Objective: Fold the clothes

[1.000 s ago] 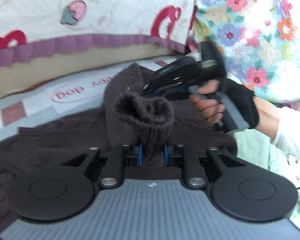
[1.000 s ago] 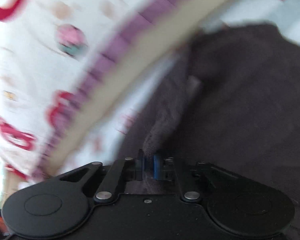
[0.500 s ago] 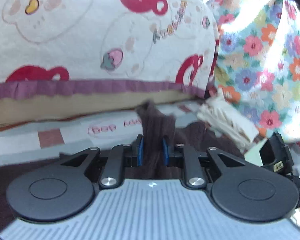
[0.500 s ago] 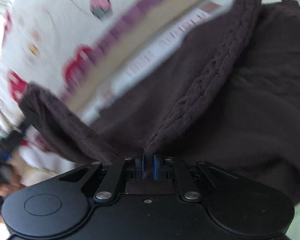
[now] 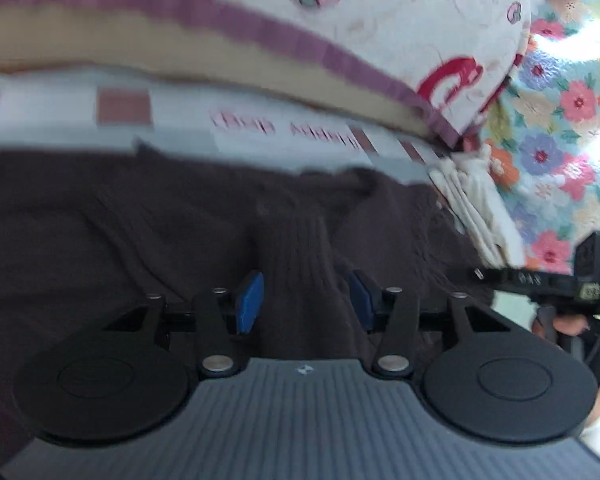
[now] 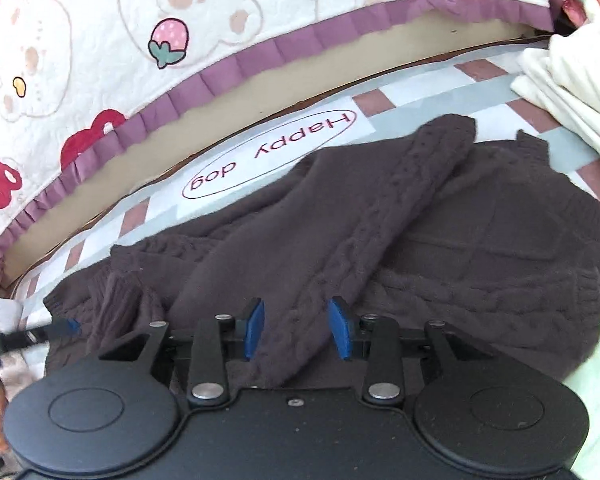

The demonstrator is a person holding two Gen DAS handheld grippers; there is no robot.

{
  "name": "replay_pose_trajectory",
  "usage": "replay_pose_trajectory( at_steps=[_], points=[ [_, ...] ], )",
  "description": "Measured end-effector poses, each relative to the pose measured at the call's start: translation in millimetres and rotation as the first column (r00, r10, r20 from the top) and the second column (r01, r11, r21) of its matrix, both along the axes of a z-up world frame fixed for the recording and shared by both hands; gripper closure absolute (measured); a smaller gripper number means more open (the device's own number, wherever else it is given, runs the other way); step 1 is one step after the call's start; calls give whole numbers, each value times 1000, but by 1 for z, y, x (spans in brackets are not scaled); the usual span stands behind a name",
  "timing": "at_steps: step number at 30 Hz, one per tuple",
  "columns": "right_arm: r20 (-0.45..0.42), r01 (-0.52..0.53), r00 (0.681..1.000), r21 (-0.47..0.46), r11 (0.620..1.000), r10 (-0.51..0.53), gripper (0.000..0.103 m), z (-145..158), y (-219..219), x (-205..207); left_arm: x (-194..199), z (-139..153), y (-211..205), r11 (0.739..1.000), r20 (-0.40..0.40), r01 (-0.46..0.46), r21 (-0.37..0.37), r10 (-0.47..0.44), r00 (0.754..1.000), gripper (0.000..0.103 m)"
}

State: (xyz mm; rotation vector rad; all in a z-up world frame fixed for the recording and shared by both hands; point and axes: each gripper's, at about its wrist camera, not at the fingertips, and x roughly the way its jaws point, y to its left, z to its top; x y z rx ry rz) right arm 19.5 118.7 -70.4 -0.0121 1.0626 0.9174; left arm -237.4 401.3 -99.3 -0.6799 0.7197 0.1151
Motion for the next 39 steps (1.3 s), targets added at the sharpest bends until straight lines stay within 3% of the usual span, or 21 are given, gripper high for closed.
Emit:
replay_pose_trajectory(
  at_steps=[3,6,7,8,10,12,13,14,15,17,18,20,21,23,26,29,32,34,35,39],
  points=[
    [18,-133,991,50,990,132,60,0,26,-22,13,-4,-22,991,-29,120,61,-118,993,51],
    [101,-323,944,74,943,315,60,1,40,-52,23,-12,-51,953,-120,225,204,-204,972,52],
    [135,-375,922,64,925,364,60,0,46,-61,24,-13,-53,946,-134,228,230,-201,970,60],
    [170,-418,899,49,907,405,60,-1,52,-69,24,-14,-53,942,-144,225,249,-194,970,83],
    [207,-462,869,13,887,450,58,-6,65,-78,24,-16,-53,932,-162,221,288,-180,970,89],
    [225,-462,860,-32,886,457,57,-11,78,-81,16,2,-54,901,-91,183,394,-160,983,90],
    [242,-451,861,-48,891,448,58,-11,80,-81,10,14,-57,873,-31,153,463,-157,987,90],
    [266,-436,862,-45,899,432,58,-10,80,-82,0,31,-62,834,77,110,541,-179,981,90],
    [285,-427,864,-22,904,415,58,-6,78,-82,-10,45,-65,807,176,66,587,-207,962,90],
    [308,-429,866,57,901,393,63,3,71,-81,-30,70,-64,805,338,-16,593,-231,912,89],
    [316,-436,866,95,895,388,66,7,67,-81,-36,76,-63,806,378,-37,591,-236,895,88],
    [306,-473,855,125,872,419,91,9,64,-85,-40,74,-57,803,356,-29,595,-232,905,87],
    [286,-501,844,114,858,454,95,5,67,-87,-39,68,-53,804,305,-18,594,-204,930,87],
    [268,-565,805,74,822,529,100,-6,68,-98,-33,54,-45,808,174,3,589,-131,976,84],
    [241,-610,766,-19,792,595,100,-25,68,-114,-27,28,-29,858,-27,25,512,-14,1000,84],
    [221,-586,786,-36,810,578,92,-32,63,-117,-29,9,-3,917,-149,-55,395,123,981,81],
    [203,-529,829,-16,848,521,88,-29,62,-108,-35,-3,21,935,-208,-184,303,253,945,81],
    [171,-484,863,10,875,475,73,-29,63,-97,-41,-6,31,931,-214,-245,271,306,928,81],
    [153,-457,881,22,889,449,70,-30,63,-90,-42,-6,32,919,-217,-264,293,333,918,81],
    [70,-344,938,76,936,339,68,-32,59,-66,-46,-3,32,862,-218,-314,399,421,880,80]
  ],
)
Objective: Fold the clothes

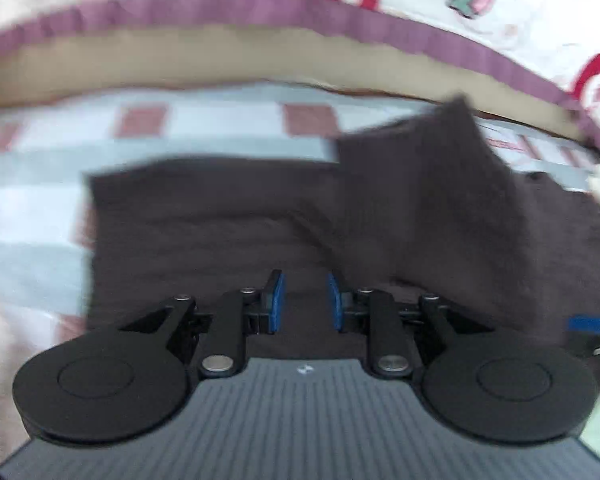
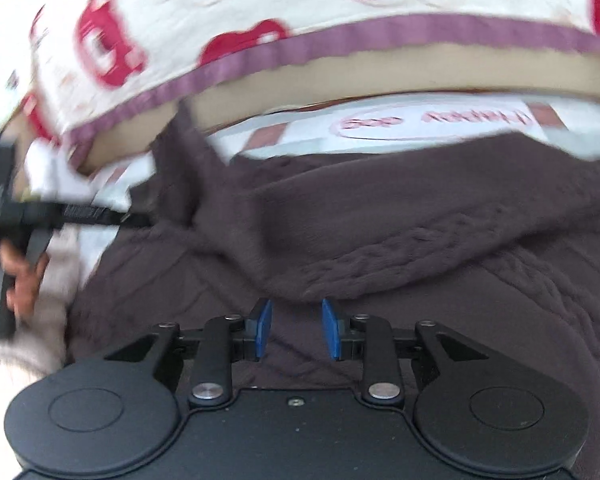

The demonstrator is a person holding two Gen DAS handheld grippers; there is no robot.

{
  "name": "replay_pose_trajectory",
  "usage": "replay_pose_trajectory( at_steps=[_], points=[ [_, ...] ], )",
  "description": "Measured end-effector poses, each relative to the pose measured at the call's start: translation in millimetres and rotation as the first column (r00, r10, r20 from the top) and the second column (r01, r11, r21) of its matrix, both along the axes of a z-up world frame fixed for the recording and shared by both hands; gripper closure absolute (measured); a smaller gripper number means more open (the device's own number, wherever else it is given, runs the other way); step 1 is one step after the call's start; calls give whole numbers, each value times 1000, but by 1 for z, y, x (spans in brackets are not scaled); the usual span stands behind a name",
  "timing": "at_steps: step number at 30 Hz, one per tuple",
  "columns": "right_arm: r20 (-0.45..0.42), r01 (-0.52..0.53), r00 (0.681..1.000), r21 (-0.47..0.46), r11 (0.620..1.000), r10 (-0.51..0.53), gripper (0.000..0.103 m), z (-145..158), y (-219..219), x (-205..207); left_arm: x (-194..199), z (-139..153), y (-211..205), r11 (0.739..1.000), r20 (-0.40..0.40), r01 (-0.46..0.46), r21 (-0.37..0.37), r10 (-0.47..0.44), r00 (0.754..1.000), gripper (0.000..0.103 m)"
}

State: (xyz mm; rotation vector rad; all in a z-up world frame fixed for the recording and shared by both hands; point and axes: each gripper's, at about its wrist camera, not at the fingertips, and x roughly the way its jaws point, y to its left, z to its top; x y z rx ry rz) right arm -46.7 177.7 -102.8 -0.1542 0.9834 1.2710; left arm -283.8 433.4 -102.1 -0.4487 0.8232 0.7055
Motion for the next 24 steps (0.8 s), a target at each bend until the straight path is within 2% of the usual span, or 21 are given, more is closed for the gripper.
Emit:
replay_pose_trajectory(
  at_steps=[2,4,6,8,9,11,13,14,16,19,21,24],
  points=[
    [-21,0,1000,40,999,1,67,2,-1,2,0,2,-1,1000,0,-6,16,6,1000,80],
    [35,-75,997,57,996,73,66,10,7,-9,-2,0,4,999,36,-7,-43,8,999,80],
    [144,-164,977,50,985,155,56,17,19,-26,0,-4,7,997,48,1,-83,3,999,80],
    [264,-220,942,17,975,208,41,18,36,-41,3,-5,4,996,58,29,-86,-24,998,76],
    [312,-233,924,1,973,221,38,16,45,-46,4,-5,3,995,69,42,-86,-36,997,75],
    [358,-216,910,-21,976,209,36,7,65,-46,5,-3,-2,993,108,74,-93,-64,992,69],
    [339,-202,921,-3,979,192,36,0,81,-38,6,-2,-4,990,137,94,-102,-79,987,67],
    [321,-197,929,11,980,183,46,-3,88,-32,7,-3,-4,989,146,100,-106,-84,986,65],
    [261,-191,951,81,978,164,90,6,89,-24,10,-6,-3,986,153,108,-124,-88,984,63],
    [171,-182,974,206,961,148,92,28,83,-14,12,-10,-1,982,141,101,-156,-79,987,62],
    [181,-194,972,270,943,148,92,51,64,-18,12,-10,1,983,142,92,-162,-70,987,62],
    [225,-221,962,312,924,154,92,78,30,-25,10,-6,2,980,179,92,-176,-60,982,62]
  ],
)
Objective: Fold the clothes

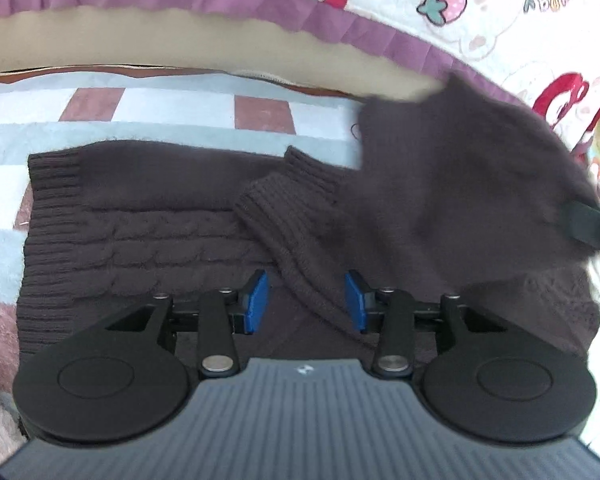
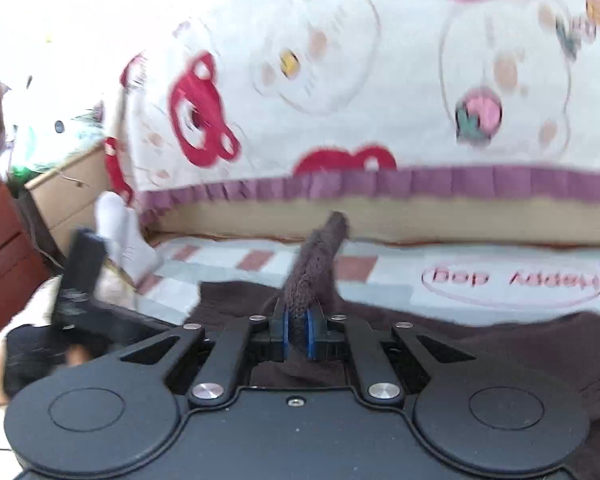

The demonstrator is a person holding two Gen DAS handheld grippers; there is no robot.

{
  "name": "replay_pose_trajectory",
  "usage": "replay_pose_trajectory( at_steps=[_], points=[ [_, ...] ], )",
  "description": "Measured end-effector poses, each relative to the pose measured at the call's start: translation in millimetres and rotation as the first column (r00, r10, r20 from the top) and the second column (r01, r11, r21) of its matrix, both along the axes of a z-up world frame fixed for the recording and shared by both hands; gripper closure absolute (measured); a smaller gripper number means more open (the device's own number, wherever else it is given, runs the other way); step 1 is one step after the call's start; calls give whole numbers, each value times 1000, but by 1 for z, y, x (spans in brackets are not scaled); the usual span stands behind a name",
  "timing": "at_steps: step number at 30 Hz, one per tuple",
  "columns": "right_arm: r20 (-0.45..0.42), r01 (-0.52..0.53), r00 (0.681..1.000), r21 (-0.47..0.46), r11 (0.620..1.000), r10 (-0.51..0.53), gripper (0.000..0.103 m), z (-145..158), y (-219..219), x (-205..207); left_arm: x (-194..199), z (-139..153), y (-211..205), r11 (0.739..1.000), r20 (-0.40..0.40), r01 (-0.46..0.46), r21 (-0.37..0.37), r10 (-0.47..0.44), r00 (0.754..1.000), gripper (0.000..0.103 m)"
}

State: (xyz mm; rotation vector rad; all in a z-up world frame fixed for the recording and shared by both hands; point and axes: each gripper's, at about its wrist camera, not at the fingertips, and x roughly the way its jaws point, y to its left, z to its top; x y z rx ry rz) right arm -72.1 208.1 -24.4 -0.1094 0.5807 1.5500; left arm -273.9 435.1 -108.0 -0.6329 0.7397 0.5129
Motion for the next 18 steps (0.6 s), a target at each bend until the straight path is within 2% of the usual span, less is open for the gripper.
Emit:
replay_pose_trajectory(
  at_steps=[3,5,8,10,12,14,17,18],
  points=[
    [37,-37,999,-27,999,38,92,3,-28,-12,0,0,-2,1000,42,17,-26,-16,999,57],
    [52,-77,995,-94,993,82,92,-6,-42,-22,2,-1,-5,999,36,30,-31,-29,999,56],
    [93,-14,995,-236,972,37,92,-36,-55,-34,7,-4,-9,998,12,52,-32,-52,999,56],
    [101,52,995,-311,949,-22,92,-55,-64,-36,7,-5,-11,995,28,79,-59,-77,997,56],
    [35,126,992,-327,937,-121,92,-65,-71,-25,8,-4,-14,989,72,113,-94,-107,992,54],
    [0,165,985,-317,934,-174,92,-66,-74,-18,10,-3,-19,983,101,154,-97,-144,984,50],
    [29,182,983,-291,939,-182,92,-57,-68,-18,12,0,-27,970,148,218,-109,-202,968,47],
    [36,185,983,-283,941,-182,92,-54,-64,-17,11,3,-27,958,202,252,-134,-223,954,47]
  ],
)
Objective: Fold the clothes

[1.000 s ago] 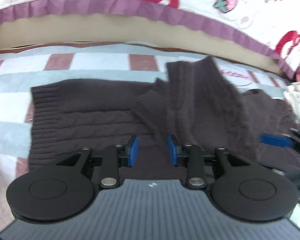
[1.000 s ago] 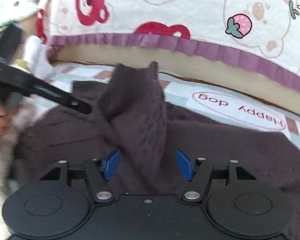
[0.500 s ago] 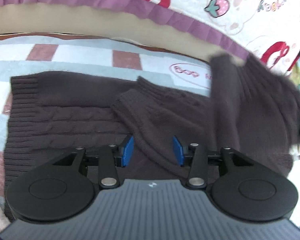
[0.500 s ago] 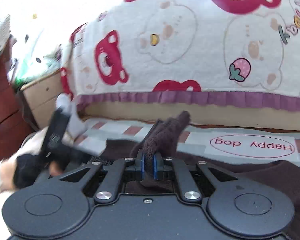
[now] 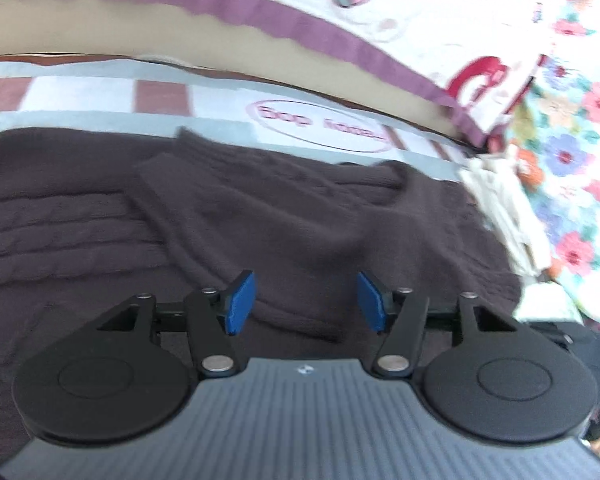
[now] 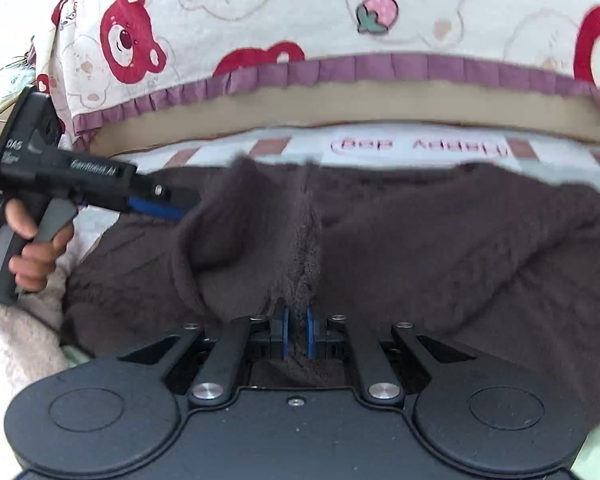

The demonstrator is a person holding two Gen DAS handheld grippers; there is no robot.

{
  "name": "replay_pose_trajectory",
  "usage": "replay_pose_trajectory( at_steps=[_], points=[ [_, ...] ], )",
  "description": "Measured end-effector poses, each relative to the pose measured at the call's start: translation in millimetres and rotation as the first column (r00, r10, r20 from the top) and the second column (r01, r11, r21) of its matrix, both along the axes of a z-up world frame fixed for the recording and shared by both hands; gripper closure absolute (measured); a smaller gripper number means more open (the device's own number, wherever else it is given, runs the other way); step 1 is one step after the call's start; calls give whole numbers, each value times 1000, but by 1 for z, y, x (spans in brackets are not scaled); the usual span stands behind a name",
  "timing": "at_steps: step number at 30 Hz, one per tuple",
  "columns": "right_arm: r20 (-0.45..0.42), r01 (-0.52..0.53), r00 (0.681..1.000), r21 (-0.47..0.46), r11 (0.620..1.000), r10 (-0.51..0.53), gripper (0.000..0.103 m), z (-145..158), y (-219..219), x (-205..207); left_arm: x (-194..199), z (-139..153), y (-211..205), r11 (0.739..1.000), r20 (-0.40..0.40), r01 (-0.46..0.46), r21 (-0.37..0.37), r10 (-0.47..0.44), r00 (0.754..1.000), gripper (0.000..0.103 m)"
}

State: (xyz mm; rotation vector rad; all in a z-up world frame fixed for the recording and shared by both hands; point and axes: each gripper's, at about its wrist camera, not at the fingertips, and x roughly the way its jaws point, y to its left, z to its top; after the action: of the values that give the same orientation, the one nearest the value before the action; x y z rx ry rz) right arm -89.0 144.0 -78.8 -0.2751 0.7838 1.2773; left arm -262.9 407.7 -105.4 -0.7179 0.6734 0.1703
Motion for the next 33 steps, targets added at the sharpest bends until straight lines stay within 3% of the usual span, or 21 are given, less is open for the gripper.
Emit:
replay_pose_trajectory(
  at_steps=[2,4,7,10,12,13,14,16,17,19,20,21,22,23,25,27,29,30,31,32,33],
  points=[
    [10,3,1000,14,1000,-4,92,5,8,3,-3,6,-2,995,109,69,-78,-60,992,46],
    [8,12,1000,29,999,-12,92,9,14,5,-1,10,-10,993,132,104,-61,-95,987,40],
    [-13,22,1000,52,998,-21,92,12,18,11,9,3,-21,993,17,112,26,-112,994,34],
    [-48,18,999,50,999,-16,92,13,18,13,17,-18,-20,996,-112,84,3,-84,990,35],
    [-94,-47,994,11,999,47,92,12,23,9,18,-30,-19,996,-151,77,-41,-83,985,63],
    [-116,-82,990,-13,997,80,91,11,26,6,19,-35,-21,993,-156,97,-73,-108,982,84],
    [-126,-107,987,-36,994,102,87,9,28,2,20,-37,-26,991,-164,117,-68,-127,978,85],
    [-105,-130,987,-68,989,122,82,4,32,-5,23,-31,-36,988,-144,157,15,-153,978,88],
    [-74,-119,991,-75,990,113,63,0,35,-6,24,-27,-41,983,-131,176,60,-167,977,88],
    [7,-62,998,-97,993,63,41,-11,42,-5,22,-18,-49,972,-94,187,142,-175,980,89],
    [50,-37,998,-124,992,43,41,-18,48,-2,20,-13,-53,962,-82,184,199,-171,982,89],
    [90,-16,995,-155,988,31,43,-24,55,1,17,-7,-57,950,-71,179,258,-166,984,89],
    [111,-7,993,-158,987,25,61,-26,58,4,13,-2,-60,937,-60,170,304,-160,985,89],
    [100,-20,994,-117,993,31,93,-19,57,9,12,4,-63,913,-52,161,375,-153,987,89],
    [64,-50,997,23,998,49,92,6,47,18,11,20,-70,834,-13,130,537,-146,989,89],
    [116,-50,993,211,976,25,92,42,25,16,11,42,-79,716,63,71,695,-160,985,89],
    [204,-40,978,339,940,-32,92,73,5,7,-1,68,-82,648,230,-72,758,-163,959,86],
    [241,-42,969,361,932,-49,92,79,-1,0,-7,77,-82,629,298,-143,764,-148,943,84],
    [275,-50,960,371,927,-59,92,82,-5,-7,-11,81,-78,636,328,-186,749,-112,938,80],
    [291,-64,956,366,928,-49,91,80,-7,-15,-15,83,-73,649,348,-221,728,-71,935,69],
    [286,-89,958,323,942,-7,91,69,-3,-23,-15,77,-65,681,321,-221,698,-22,947,64]
  ],
)
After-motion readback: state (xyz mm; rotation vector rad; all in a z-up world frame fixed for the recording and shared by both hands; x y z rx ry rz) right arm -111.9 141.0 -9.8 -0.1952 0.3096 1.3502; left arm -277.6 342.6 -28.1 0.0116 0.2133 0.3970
